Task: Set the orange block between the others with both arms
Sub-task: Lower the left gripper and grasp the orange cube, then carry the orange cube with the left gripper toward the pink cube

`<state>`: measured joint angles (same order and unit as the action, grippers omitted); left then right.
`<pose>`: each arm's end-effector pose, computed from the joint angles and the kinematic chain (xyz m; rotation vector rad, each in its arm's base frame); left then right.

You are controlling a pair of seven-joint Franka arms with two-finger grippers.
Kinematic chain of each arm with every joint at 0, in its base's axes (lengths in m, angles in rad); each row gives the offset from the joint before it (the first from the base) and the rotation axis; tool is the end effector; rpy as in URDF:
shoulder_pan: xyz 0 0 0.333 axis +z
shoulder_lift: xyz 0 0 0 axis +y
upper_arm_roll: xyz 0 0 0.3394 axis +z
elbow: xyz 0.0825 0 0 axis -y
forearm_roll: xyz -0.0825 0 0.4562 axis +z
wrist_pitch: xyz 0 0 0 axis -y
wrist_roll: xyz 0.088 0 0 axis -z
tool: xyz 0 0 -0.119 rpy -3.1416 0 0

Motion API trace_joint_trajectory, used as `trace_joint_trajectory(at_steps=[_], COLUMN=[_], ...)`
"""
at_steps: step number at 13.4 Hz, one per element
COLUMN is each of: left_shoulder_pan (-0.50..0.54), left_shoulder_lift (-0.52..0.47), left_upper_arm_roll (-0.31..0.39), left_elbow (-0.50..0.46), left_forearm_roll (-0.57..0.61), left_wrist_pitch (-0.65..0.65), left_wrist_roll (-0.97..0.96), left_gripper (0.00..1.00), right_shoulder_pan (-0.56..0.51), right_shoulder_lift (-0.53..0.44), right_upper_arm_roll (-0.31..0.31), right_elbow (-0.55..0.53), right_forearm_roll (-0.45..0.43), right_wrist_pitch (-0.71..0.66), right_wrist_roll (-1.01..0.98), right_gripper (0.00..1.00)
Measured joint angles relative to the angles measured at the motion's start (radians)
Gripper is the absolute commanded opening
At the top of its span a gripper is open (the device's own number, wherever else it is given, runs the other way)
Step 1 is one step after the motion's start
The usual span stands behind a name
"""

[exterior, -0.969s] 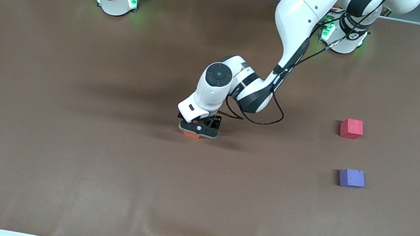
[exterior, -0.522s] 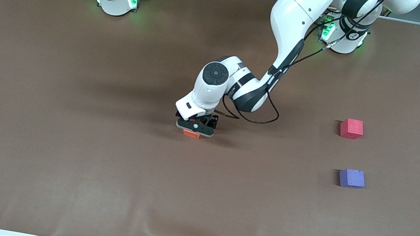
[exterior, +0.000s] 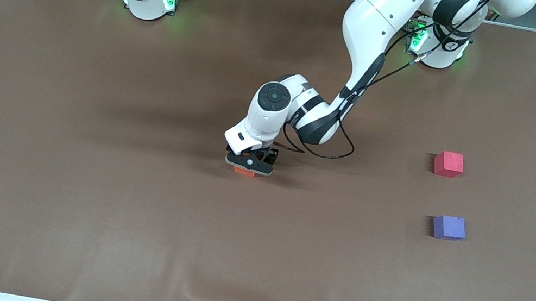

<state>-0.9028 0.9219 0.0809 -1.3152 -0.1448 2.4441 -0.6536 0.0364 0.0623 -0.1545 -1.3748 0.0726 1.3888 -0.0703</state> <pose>0.5600 -0.6273 0.1586 2.9578 -0.1566 0.1882 0.6236 -0.0607 0.6868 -3.0741 0.0558 0.0639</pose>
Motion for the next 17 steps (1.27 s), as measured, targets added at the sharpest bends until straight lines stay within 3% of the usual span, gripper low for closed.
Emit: trace_joint_trajectory(at_steps=[4, 6, 12, 17], left_shoulder_pan=[0.0, 0.001, 0.069, 0.144], left_shoulder_lift=[-0.002, -0.012, -0.113, -0.275], left_upper_arm_roll=[0.001, 0.005, 0.019, 0.021], left_elbow=[0.007, 0.01, 0.0, -0.159], left_forearm_roll=[0.018, 0.018, 0.019, 0.049], left_wrist_pitch=[-0.001, -0.017, -0.207, -0.216], left_wrist_roll=[0.0, -0.009, -0.05, -0.047], left_gripper=[0.27, 0.23, 0.21, 0.19], right_shoulder_pan=[-0.033, -0.075, -0.076, -0.071], right_shoulder_lift=[0.0, 0.0, 0.0, -0.001], right_upper_arm_roll=[0.055, 0.104, 0.121, 0.125], right_elbow=[0.0, 0.0, 0.0, 0.0], right_forearm_roll=[-0.011, -0.015, -0.039, -0.05], right_wrist_pitch=[0.0, 0.0, -0.002, -0.003], right_wrist_roll=[-0.001, -0.001, -0.001, -0.001], right_gripper=[1.0, 1.0, 1.0, 1.0])
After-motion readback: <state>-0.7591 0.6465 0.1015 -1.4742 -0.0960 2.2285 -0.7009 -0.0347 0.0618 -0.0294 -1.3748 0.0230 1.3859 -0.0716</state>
